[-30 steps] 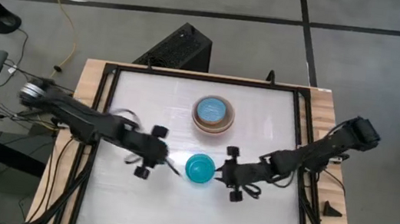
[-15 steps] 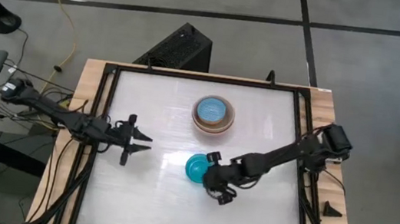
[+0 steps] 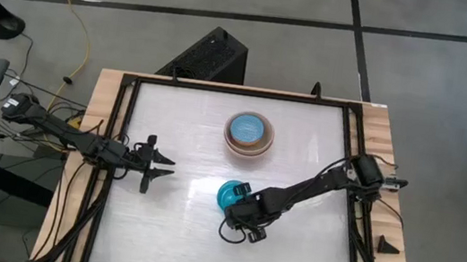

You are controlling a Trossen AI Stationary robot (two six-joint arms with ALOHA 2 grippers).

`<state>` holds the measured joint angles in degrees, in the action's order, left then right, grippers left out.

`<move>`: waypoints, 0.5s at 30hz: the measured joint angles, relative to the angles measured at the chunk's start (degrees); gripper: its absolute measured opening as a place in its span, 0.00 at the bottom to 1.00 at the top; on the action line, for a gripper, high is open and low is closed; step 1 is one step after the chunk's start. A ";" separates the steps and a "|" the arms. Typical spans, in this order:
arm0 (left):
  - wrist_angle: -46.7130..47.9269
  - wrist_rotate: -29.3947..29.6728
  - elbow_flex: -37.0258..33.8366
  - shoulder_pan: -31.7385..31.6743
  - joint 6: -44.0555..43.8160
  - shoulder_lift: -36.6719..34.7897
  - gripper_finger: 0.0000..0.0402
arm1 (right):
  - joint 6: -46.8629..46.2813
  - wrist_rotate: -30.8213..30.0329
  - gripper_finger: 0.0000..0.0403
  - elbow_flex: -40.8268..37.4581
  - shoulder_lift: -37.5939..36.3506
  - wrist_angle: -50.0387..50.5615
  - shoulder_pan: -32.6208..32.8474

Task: Nest bowls inside each other
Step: Stack the blue bowl on top of the blue patterned bowl

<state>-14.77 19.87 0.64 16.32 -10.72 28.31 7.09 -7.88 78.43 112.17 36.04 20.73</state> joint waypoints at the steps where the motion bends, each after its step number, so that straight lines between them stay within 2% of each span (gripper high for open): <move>1: 0.29 0.50 0.00 0.00 -0.20 0.04 0.31 | -0.21 0.00 0.35 0.30 0.37 0.51 -0.04; 5: 2.65 1.91 0.00 -0.02 -2.62 0.23 0.31 | -0.60 -0.06 0.29 1.00 0.59 1.80 -0.22; 11: 4.03 1.74 -0.02 -0.02 0.17 0.23 0.31 | -0.85 -0.11 0.06 1.01 -1.88 2.28 -0.22; 15: 5.21 1.56 -0.04 -0.02 0.41 0.22 0.31 | -2.46 -0.19 0.06 1.01 -5.48 4.03 -0.22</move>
<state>-9.56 21.43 0.60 16.29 -10.31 28.53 4.64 -8.07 79.44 106.69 40.07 20.51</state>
